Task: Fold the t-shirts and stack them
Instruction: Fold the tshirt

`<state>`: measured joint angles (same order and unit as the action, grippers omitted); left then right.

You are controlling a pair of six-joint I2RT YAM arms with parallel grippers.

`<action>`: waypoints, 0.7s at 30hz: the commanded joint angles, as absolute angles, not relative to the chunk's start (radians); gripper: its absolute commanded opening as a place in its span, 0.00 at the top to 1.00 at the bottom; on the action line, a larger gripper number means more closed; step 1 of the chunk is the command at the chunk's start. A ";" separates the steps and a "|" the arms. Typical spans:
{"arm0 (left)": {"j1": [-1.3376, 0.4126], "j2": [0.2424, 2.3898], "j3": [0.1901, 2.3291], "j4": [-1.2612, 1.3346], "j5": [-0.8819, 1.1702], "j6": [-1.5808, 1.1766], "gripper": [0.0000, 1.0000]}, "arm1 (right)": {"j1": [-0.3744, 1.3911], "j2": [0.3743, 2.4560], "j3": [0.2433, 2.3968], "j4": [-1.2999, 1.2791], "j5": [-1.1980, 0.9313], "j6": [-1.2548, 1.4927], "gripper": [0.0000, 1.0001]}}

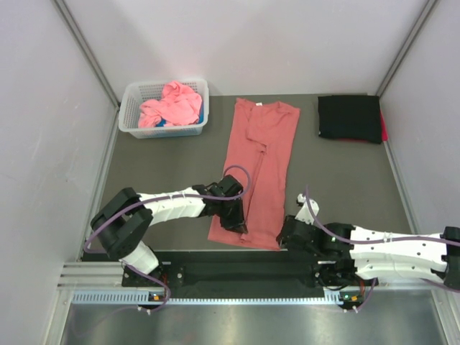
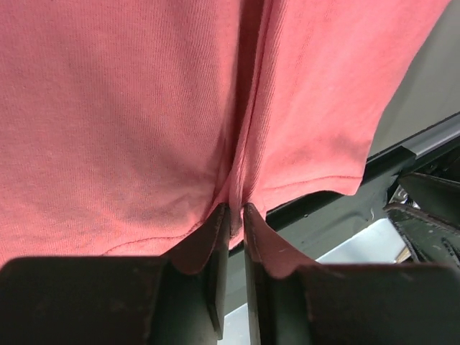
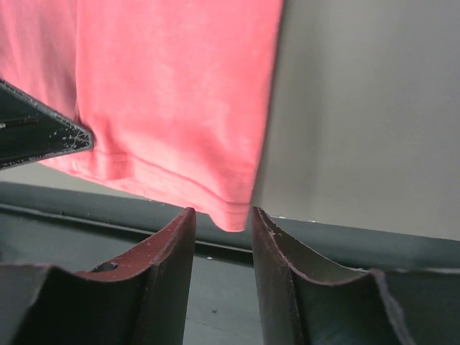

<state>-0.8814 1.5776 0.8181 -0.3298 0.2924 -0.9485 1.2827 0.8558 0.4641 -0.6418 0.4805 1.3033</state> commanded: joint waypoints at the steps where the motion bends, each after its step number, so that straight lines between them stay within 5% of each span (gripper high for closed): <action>1: -0.881 1.533 0.834 -0.327 0.304 -0.934 0.80 | 1.299 0.896 0.500 -0.566 0.459 1.259 0.62; 9: -0.855 1.461 0.920 -0.593 0.161 -0.825 0.70 | 1.301 0.962 0.443 -0.560 0.377 1.338 0.59; 21: -0.608 1.327 0.710 -0.591 0.294 -0.672 0.66 | 1.299 0.890 0.348 -0.489 0.354 1.377 0.66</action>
